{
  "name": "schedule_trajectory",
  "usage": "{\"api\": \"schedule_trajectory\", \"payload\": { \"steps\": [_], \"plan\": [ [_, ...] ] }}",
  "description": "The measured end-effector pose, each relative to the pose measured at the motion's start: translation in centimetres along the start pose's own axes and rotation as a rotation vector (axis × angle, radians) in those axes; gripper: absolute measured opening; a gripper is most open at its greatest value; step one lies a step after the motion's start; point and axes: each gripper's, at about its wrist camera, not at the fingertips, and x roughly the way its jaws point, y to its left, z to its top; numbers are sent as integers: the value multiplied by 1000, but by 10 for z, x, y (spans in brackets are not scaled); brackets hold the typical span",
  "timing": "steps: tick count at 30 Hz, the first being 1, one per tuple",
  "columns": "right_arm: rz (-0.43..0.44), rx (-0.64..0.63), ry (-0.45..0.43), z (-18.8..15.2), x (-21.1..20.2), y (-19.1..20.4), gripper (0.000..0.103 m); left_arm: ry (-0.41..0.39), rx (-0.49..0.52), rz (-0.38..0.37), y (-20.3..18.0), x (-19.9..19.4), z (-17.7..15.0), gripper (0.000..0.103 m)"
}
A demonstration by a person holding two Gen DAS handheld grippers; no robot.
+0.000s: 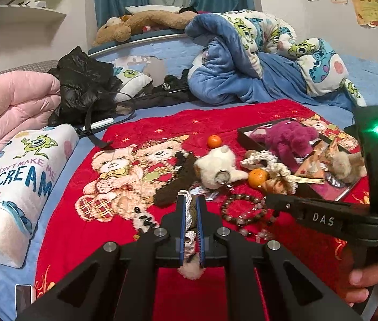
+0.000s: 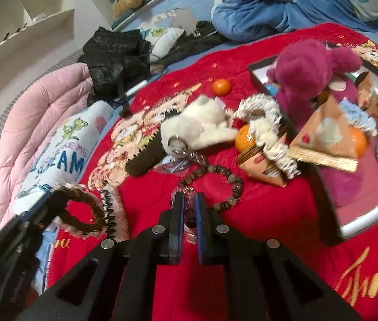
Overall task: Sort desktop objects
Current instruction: 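Grasp the dark beaded bracelet with the right gripper while the left gripper holds the lace bracelet, then carry the lace bracelet with the left gripper while the right gripper carries the beaded bracelet toward the box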
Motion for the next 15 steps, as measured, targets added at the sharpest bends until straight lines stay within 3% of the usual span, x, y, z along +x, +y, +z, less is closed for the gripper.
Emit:
{"api": "schedule_trajectory", "payload": {
  "steps": [7, 15],
  "plan": [
    [-11, 11, -59, 3, -42, -15, 9, -46, -38, -94, -36, -21, 13, 8],
    [-59, 30, -145, 1, -111, -48, 9, -70, 28, -171, -108, -42, 19, 8]
  ]
}}
